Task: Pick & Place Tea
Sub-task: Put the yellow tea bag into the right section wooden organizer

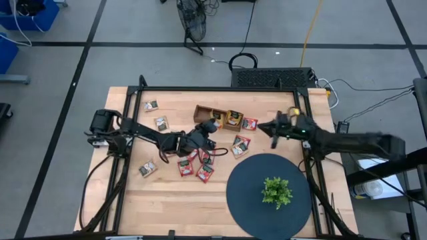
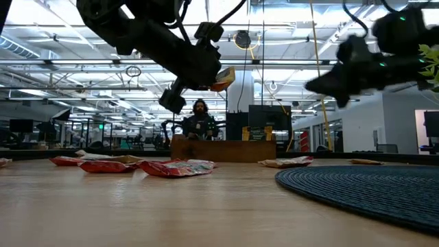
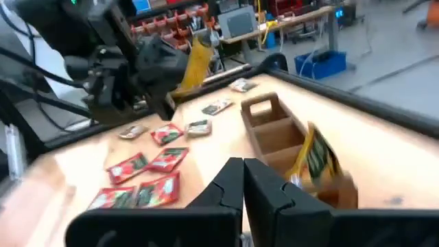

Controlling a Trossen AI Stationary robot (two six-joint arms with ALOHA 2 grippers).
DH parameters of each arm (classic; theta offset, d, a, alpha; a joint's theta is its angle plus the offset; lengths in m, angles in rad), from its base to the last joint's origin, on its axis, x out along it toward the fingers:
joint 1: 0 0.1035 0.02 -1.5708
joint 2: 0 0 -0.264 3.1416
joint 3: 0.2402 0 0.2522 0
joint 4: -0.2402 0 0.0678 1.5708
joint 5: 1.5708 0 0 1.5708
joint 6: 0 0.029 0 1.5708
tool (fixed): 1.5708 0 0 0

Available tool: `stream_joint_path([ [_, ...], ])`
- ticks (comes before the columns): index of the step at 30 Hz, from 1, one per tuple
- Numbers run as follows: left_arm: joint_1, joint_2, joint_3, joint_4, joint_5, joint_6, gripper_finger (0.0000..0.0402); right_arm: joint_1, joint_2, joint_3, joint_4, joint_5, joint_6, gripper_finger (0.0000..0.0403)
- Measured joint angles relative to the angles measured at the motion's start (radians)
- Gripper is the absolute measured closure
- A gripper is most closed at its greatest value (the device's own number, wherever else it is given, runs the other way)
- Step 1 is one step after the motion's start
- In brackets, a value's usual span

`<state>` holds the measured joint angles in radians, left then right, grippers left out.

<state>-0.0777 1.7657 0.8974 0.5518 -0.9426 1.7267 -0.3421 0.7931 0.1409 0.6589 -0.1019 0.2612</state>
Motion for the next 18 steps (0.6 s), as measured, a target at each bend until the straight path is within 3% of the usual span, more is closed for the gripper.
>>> stream_joint_path([
  [5, 0.008, 0.000, 0.000, 0.000, 0.035, 0.007, 0.0400, 0.076, 0.324, 0.170, 0.195, -0.006, -0.144, 0.0403],
  [10, 0.010, 0.000, 0.000, 0.003, 0.044, 0.015, 0.0400, 0.072, 0.549, 0.370, 0.203, 0.017, -0.077, 0.0393],
  [14, 0.010, 0.000, 0.000, 0.001, 0.048, 0.015, 0.0400, 0.043, 0.656, 0.469, 0.175, -0.072, -0.040, 0.0344],
  [18, 0.010, 0.000, 0.000, 0.000, 0.048, 0.023, 0.0400, 0.019, 0.685, 0.499, 0.184, -0.114, 0.031, 0.0274],
])
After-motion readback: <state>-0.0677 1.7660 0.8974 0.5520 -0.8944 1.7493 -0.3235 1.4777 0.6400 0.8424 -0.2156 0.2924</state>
